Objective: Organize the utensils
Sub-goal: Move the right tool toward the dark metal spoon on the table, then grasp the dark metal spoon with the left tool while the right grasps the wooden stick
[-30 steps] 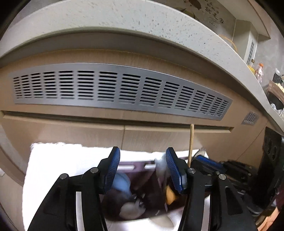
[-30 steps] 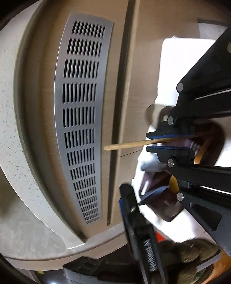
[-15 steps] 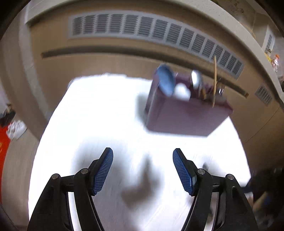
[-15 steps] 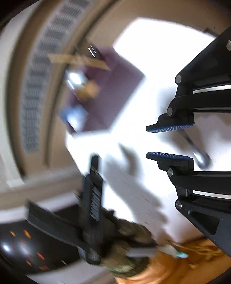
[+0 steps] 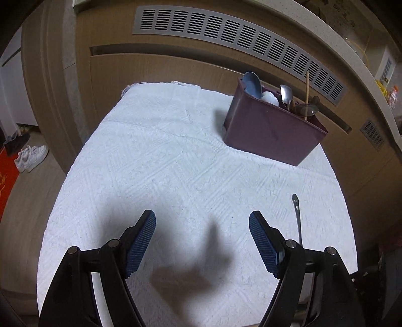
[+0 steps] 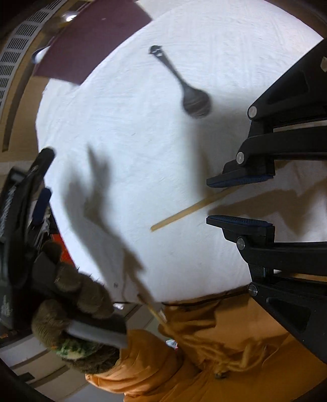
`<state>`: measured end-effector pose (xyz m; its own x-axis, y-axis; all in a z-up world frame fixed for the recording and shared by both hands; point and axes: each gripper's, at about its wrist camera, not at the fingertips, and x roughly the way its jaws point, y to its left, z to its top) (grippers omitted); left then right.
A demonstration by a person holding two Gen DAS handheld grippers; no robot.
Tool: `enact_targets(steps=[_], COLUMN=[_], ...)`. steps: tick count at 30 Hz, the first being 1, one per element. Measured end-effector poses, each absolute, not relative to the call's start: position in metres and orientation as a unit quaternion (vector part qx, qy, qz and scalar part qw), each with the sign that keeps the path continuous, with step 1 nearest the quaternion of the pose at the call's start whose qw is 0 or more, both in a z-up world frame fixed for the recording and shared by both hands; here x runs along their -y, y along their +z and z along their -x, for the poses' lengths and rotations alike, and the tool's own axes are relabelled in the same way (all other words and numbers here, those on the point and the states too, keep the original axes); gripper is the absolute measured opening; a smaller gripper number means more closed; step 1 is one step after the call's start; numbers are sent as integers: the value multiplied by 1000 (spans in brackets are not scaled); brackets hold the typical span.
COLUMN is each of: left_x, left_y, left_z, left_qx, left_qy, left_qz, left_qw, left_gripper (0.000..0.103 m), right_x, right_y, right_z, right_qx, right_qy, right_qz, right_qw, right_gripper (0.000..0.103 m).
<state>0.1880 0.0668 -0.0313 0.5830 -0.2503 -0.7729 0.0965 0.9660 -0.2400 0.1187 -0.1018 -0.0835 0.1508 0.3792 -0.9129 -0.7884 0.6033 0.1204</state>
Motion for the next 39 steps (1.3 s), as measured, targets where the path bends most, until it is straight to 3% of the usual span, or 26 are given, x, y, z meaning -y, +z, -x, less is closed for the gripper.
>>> enact_targets(steps=[3, 17, 18, 20, 21, 22, 27, 31, 39], left_x=[-54, 50, 61, 85, 94, 101, 120, 128, 104], left_y=[-30, -39, -42, -49, -51, -53, -65, -71, -69], left_z=[-189, -177, -177, -175, -175, -178, -213, -220, -150], left_qx=[-448, -453, -457, -462, -463, -464, -476, -487, -497], left_qy=[-106, -219, -234, -266, -275, -278, -257, -242, -258], left_qz=[75, -43, -52, -73, -81, -86, -87, -101, -106], left_qw=[885, 863, 857, 843, 839, 836, 836, 833, 822], left_gripper=[77, 77, 76, 63, 50, 43, 34, 34, 35], right_x=[113, 230, 235, 236, 240, 244, 253, 256, 259], right_y=[-83, -51, -52, -54, -56, -58, -71, -73, -75], right_z=[-119, -174, -175, -176, -178, -180, -182, -181, -172], right_qx=[-513, -462, -461, -460, -461, -463, -464, -460, -460], right_qy=[377, 188, 183, 173, 168, 164, 150, 145, 146], right_qz=[189, 31, 23, 21, 17, 12, 0, -9, -11], right_qw=[748, 866, 868, 871, 871, 871, 873, 876, 876], right_gripper=[6, 5, 5, 5, 5, 5, 5, 6, 6])
